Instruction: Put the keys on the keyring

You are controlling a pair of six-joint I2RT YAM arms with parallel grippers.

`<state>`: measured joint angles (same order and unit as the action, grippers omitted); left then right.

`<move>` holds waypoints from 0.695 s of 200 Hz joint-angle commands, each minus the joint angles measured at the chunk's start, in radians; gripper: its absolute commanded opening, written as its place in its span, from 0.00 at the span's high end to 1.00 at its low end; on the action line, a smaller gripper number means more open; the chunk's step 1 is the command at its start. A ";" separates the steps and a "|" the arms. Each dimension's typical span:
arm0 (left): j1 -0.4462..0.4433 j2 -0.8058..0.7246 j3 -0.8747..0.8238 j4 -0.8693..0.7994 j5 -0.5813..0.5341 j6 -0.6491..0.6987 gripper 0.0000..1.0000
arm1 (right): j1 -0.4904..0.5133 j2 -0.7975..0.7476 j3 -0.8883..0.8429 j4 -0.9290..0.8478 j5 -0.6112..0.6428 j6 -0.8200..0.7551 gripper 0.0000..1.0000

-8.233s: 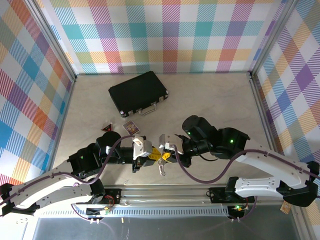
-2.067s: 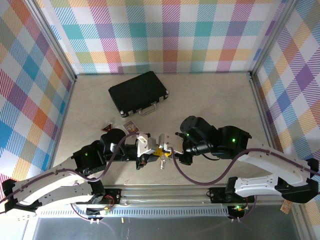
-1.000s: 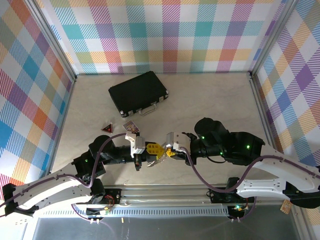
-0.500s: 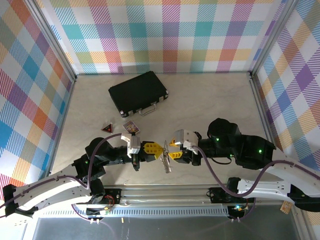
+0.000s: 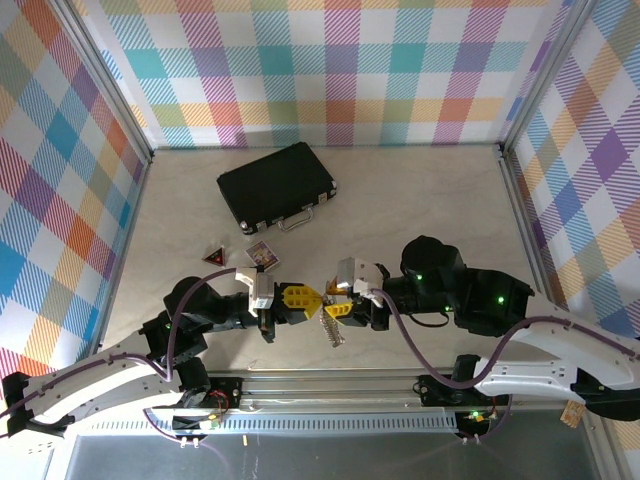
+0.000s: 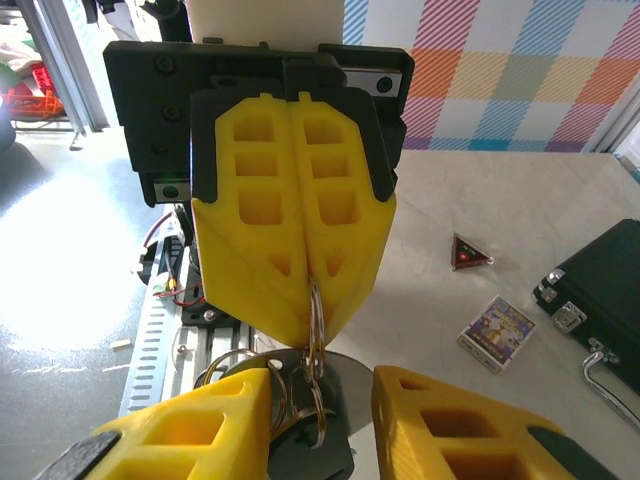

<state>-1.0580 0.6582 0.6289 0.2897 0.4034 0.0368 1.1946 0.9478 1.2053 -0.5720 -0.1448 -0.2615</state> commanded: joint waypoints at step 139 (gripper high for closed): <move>-0.003 -0.037 0.046 -0.097 -0.007 0.032 1.00 | 0.007 0.019 0.012 0.025 -0.021 0.008 1.00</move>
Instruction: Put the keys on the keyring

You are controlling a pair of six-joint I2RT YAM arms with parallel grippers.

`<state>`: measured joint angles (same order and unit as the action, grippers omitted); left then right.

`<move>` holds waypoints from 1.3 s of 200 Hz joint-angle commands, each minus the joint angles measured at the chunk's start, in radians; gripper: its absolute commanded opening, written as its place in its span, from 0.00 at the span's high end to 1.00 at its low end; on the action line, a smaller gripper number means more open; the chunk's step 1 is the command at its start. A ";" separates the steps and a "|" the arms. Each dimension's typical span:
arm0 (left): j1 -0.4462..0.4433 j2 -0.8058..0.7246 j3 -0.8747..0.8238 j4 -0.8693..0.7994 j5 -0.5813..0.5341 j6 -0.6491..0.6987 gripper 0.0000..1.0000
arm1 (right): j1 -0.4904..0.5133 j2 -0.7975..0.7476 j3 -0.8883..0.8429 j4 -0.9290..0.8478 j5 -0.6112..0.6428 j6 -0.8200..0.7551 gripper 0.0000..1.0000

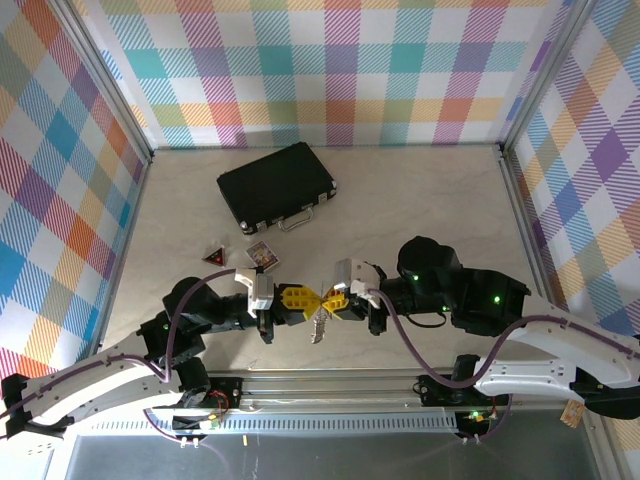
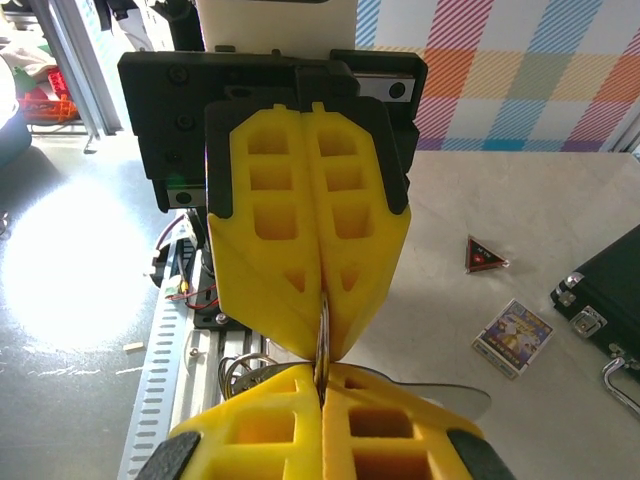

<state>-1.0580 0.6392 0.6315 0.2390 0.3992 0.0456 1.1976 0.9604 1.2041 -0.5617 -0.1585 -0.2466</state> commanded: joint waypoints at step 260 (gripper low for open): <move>-0.008 0.260 0.376 -0.577 -0.028 0.232 0.69 | 0.003 0.072 0.125 -0.296 0.159 -0.097 1.00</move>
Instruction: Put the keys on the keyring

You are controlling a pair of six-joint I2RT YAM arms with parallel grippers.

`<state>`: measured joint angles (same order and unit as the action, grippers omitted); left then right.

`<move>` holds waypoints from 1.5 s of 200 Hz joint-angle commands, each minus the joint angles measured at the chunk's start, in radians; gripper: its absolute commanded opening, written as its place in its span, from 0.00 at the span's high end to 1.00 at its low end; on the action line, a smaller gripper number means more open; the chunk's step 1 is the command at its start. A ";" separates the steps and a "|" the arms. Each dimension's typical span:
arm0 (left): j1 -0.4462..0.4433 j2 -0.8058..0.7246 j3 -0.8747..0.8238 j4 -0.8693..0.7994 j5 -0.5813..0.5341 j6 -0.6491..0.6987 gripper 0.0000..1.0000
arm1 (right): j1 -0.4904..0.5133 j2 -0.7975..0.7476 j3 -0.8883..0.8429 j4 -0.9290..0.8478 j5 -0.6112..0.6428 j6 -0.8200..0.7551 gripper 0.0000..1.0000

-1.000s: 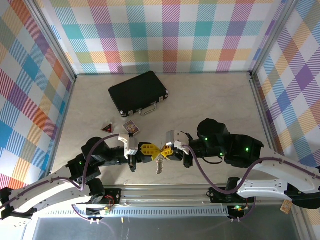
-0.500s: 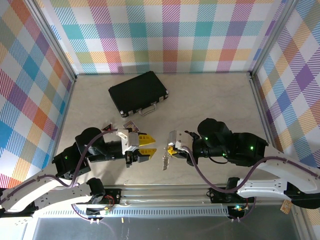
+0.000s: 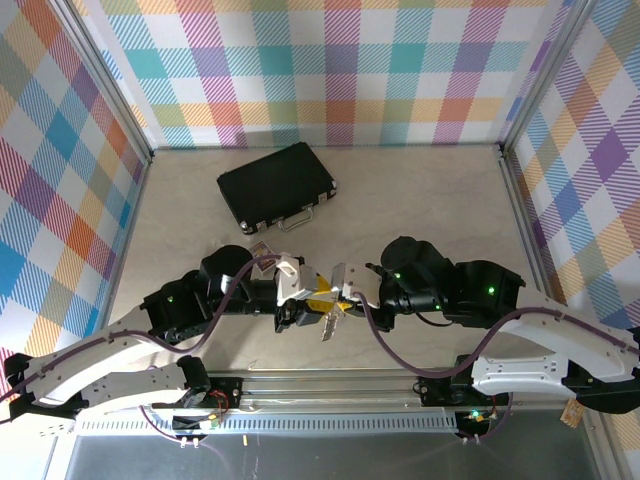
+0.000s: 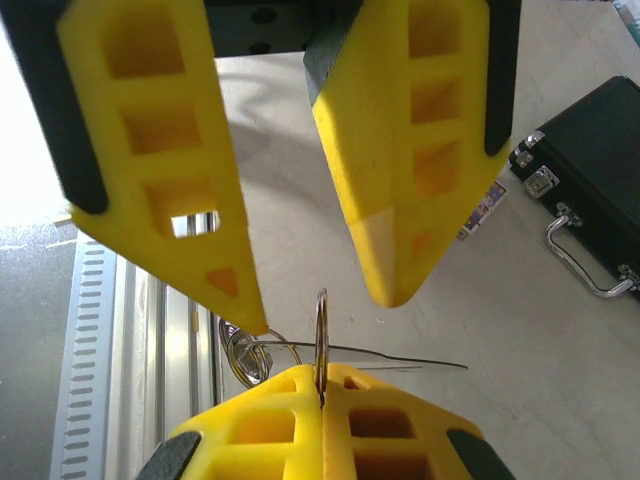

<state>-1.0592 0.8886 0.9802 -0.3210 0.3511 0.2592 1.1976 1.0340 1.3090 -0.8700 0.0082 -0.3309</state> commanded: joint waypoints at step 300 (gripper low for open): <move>-0.007 -0.189 -0.247 0.564 0.132 -0.219 1.00 | 0.003 -0.131 -0.115 0.201 -0.185 0.081 0.98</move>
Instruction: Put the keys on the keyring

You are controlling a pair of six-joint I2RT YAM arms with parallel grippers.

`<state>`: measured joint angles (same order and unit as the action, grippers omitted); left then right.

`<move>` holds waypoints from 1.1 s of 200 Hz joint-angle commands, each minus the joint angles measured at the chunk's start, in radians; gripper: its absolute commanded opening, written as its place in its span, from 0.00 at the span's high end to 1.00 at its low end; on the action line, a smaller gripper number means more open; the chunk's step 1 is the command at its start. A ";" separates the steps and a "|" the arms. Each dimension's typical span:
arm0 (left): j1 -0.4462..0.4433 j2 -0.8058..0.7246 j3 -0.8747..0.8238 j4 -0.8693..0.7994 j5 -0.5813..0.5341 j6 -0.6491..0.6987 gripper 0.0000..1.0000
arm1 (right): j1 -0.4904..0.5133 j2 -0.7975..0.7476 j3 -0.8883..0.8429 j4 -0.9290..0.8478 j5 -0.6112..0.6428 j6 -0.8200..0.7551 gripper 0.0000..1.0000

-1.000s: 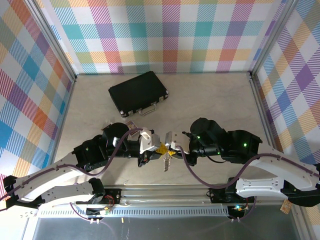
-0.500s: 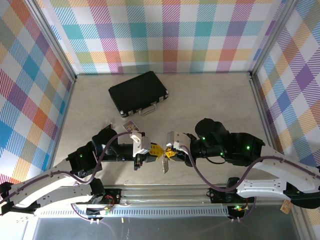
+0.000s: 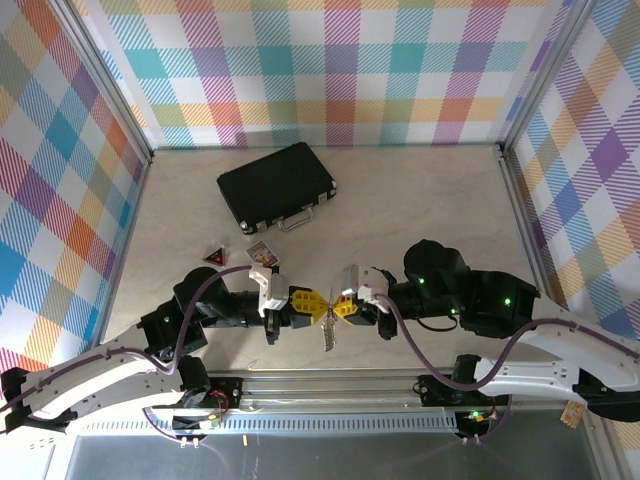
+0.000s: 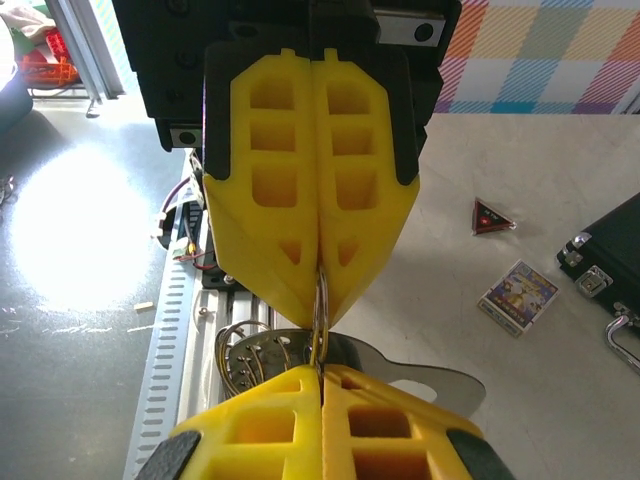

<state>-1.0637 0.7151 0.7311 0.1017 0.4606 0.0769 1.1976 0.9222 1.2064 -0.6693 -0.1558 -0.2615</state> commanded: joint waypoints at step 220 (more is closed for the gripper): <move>-0.003 0.013 -0.133 0.452 -0.011 -0.138 1.00 | 0.002 -0.065 -0.057 0.227 -0.034 0.055 0.62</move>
<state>-1.0645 0.7300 0.6029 0.4679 0.4408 -0.0387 1.1973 0.8574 1.1400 -0.5144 -0.1741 -0.2199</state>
